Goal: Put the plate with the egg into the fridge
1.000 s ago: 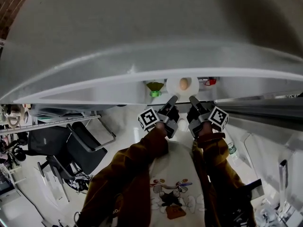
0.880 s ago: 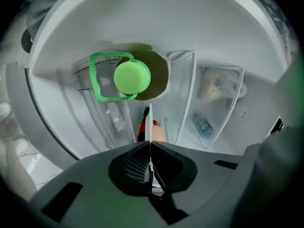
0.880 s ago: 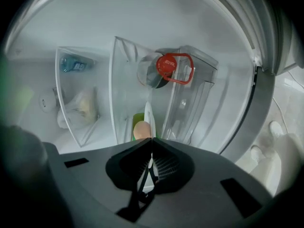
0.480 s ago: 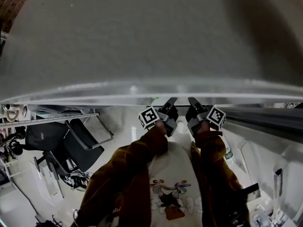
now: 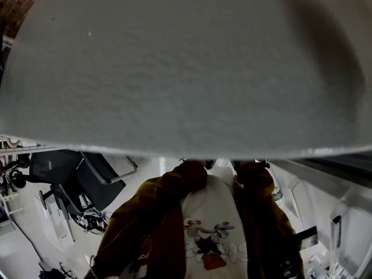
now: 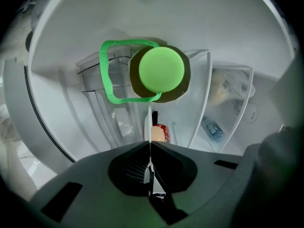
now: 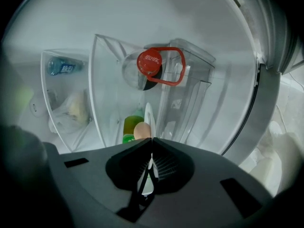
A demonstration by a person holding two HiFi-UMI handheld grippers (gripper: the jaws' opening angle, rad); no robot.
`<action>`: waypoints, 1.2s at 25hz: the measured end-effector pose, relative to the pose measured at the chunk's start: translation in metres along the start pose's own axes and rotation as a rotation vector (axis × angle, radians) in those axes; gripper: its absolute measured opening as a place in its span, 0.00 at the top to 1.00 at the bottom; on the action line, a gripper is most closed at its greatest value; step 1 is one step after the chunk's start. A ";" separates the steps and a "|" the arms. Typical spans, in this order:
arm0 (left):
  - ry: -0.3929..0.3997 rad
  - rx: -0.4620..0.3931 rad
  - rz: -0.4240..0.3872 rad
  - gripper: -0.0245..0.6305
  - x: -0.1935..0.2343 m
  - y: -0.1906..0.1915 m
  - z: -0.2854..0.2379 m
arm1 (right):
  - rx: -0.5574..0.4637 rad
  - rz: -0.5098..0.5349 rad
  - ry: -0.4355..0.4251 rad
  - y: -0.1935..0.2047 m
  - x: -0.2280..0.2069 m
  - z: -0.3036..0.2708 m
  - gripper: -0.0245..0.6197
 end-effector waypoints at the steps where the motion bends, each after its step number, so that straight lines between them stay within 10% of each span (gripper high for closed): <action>1: -0.001 -0.003 0.000 0.95 0.001 0.000 -0.001 | -0.004 0.000 0.002 0.000 0.000 0.000 0.94; 30: -0.016 -0.086 0.032 0.95 0.016 0.000 -0.012 | -0.061 -0.040 -0.007 0.001 -0.015 -0.012 0.94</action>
Point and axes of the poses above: the fingertips, and each gripper's own axes: z backward along the fingers, x to its left, y out of its underside, the point moved 6 cm from there along z, backward along the fingers, and after that the axes turned 13 degrees about -x, right-handed, at the moved point
